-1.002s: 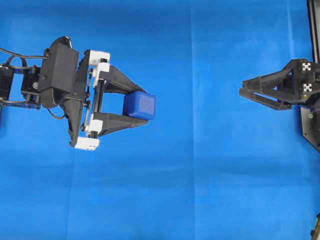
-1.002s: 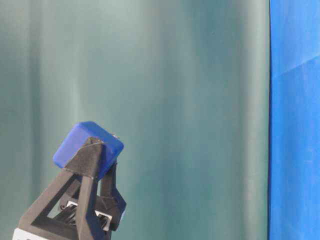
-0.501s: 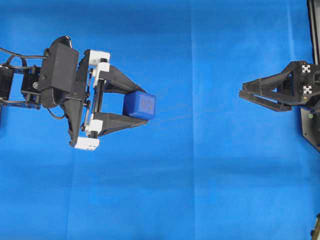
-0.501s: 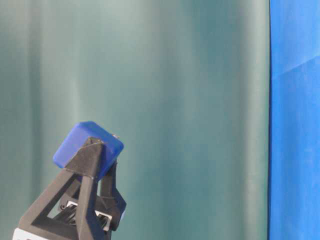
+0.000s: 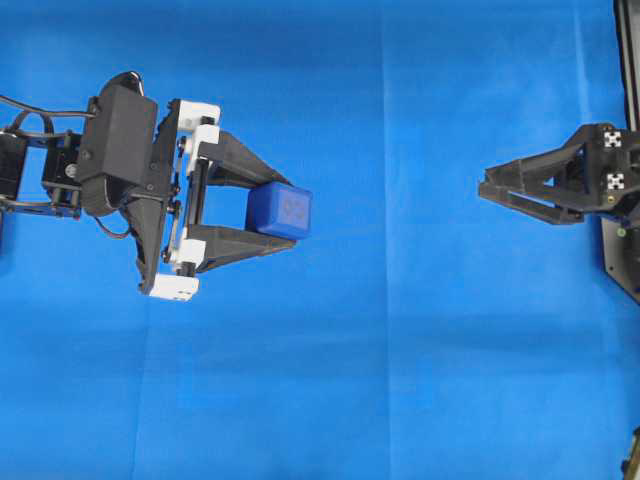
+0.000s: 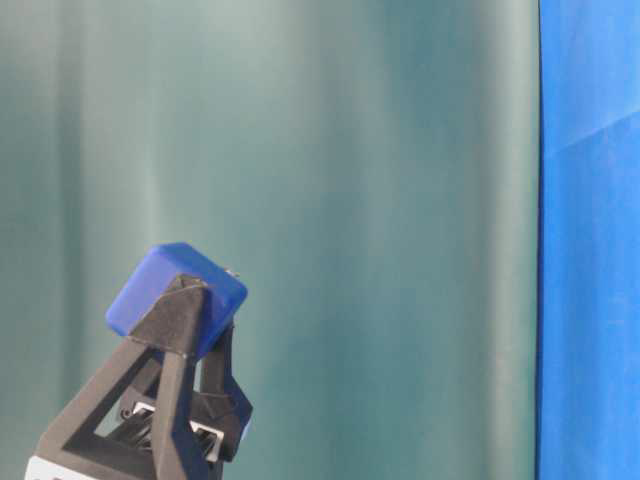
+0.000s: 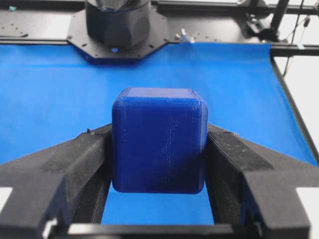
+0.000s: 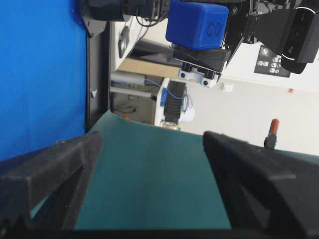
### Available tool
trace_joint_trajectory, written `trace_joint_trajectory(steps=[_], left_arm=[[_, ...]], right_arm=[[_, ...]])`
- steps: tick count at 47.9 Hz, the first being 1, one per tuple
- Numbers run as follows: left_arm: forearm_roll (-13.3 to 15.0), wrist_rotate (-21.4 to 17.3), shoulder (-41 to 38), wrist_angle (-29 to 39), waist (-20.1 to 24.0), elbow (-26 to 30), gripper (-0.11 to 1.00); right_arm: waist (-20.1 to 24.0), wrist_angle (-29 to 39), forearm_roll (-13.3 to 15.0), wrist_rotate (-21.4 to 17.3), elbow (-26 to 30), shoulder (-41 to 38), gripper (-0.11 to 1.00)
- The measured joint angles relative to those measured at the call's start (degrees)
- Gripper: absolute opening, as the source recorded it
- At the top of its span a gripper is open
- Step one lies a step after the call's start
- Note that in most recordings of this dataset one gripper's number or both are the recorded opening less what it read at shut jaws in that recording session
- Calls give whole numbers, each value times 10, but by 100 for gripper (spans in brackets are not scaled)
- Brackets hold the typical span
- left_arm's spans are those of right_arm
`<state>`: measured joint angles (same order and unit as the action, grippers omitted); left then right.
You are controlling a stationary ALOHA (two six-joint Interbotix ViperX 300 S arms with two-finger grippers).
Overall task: Handover the blue block to the right arm after grasping it with the left arm, then place it in the designated position.
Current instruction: 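Rotate the right gripper and move it toward the held cube, then close the right gripper on the cube beside the left gripper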
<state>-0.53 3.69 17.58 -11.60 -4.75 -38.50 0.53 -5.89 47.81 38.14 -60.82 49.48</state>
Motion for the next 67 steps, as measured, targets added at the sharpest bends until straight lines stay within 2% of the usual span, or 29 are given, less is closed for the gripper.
trace_joint_trajectory(steps=[11, 21, 31, 48, 67], left_arm=[[0, 0, -1, 0, 0, -1, 46], [0, 0, 0, 0, 0, -1, 47], [0, 0, 0, -1, 0, -1, 46], [0, 0, 0, 0, 0, -1, 47], [0, 13, -1, 0, 0, -1, 46]], right_arm=[[-1, -3, 0, 0, 13, -22, 96], [0, -4, 1, 0, 47, -78, 96], [0, -33, 4, 1, 92, -129, 96], [0, -77, 10, 1, 189, -260, 96], [0, -83, 11, 1, 281, -367, 96]])
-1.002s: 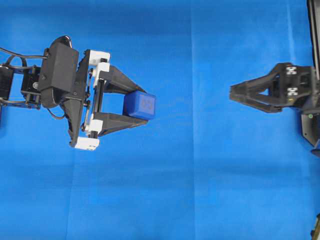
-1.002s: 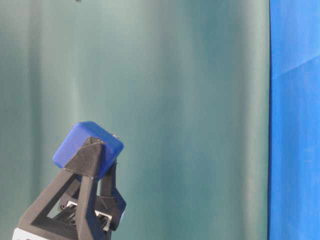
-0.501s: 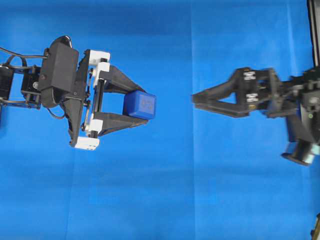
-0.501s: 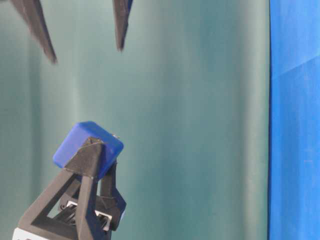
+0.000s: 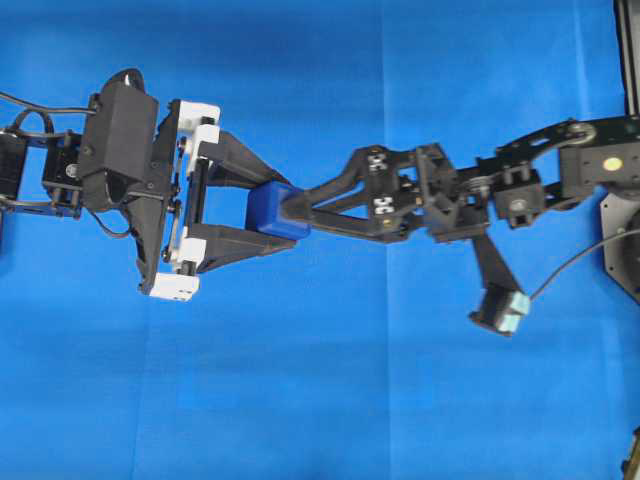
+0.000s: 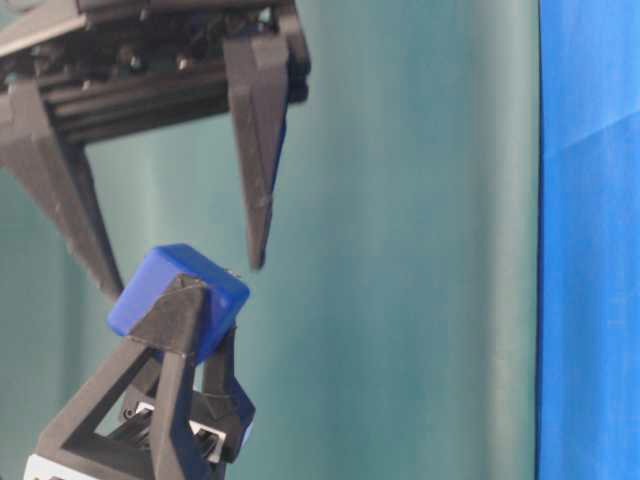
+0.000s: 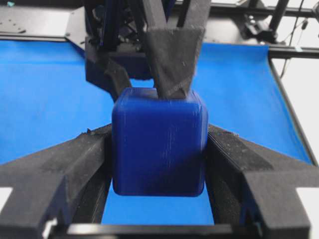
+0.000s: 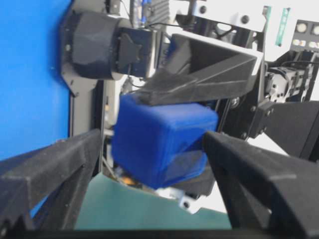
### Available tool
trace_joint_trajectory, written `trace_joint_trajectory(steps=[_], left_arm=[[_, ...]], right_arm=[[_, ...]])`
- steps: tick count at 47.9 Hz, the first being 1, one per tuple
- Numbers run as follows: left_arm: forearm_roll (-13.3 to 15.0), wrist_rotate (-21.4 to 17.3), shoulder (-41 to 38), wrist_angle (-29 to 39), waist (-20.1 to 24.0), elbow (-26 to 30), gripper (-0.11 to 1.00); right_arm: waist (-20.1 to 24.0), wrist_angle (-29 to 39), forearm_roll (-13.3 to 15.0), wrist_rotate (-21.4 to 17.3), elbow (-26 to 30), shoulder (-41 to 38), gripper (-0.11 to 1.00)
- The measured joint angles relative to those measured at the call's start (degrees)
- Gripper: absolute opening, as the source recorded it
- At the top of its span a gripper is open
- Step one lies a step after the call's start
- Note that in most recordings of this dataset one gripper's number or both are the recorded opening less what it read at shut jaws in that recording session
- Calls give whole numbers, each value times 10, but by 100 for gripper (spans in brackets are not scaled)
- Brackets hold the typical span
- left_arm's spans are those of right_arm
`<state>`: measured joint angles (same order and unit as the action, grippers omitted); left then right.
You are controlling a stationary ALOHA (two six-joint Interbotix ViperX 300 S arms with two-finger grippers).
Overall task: Handover the blue block to the right arm after grasping it with the left arm, then place it in the designated position.
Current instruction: 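Close the right gripper on the cube beside the left gripper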
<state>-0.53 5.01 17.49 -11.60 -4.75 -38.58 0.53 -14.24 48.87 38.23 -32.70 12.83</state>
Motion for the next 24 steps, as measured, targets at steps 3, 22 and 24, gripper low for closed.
trace_joint_trajectory(steps=[3, 22, 24], left_arm=[[0, 0, 0, 0, 0, 0, 46], [0, 0, 1, 0, 0, 0, 46], [0, 0, 1, -1, 0, 0, 46]], right_arm=[[0, 0, 0, 0, 10, -9, 96], [0, 0, -1, -1, 30, -27, 96], [0, 0, -1, -1, 30, -27, 96]])
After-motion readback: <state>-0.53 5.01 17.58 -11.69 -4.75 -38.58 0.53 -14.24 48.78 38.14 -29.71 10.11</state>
